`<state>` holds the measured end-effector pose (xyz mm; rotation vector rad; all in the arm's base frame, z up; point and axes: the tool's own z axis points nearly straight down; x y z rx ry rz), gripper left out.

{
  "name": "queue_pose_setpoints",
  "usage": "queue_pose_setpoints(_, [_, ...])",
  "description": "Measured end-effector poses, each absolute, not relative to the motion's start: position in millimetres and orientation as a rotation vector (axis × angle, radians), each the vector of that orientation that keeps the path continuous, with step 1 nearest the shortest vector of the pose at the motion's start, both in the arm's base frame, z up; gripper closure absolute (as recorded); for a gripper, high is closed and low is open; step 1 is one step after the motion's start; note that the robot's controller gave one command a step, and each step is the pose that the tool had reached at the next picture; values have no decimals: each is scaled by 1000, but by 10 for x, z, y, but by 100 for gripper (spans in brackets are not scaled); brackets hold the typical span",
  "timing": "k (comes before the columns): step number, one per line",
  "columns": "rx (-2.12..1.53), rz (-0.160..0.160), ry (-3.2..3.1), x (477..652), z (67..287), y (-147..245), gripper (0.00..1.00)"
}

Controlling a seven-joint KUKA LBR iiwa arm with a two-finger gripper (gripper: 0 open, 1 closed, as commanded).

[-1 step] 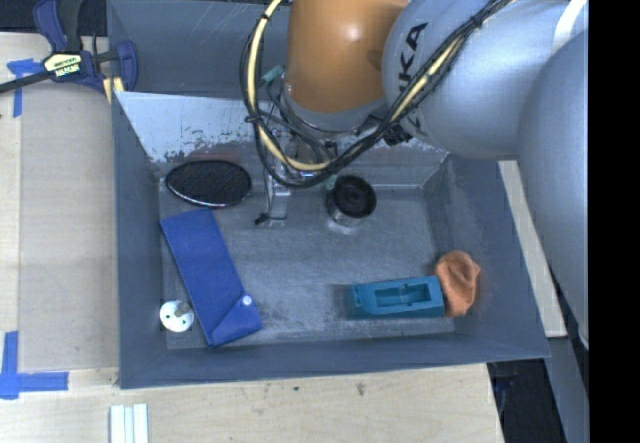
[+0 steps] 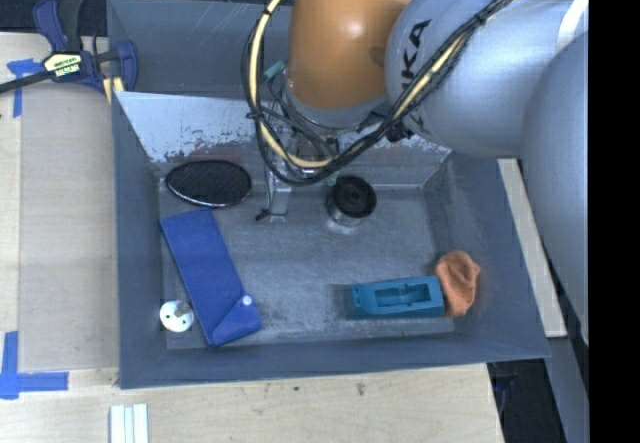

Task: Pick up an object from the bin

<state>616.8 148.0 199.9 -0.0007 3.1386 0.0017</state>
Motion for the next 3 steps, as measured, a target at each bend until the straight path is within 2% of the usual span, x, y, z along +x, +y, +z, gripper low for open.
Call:
queue_pose_setpoints(1, [43, 2, 3135, 6136, 1661, 1549, 0])
queue_pose_setpoints(2, [158, 1, 3137, 6162, 1425, 1562, 0])
queue_pose_setpoints(3, [520, 1, 3093, 6248, 1142, 1668, 100])
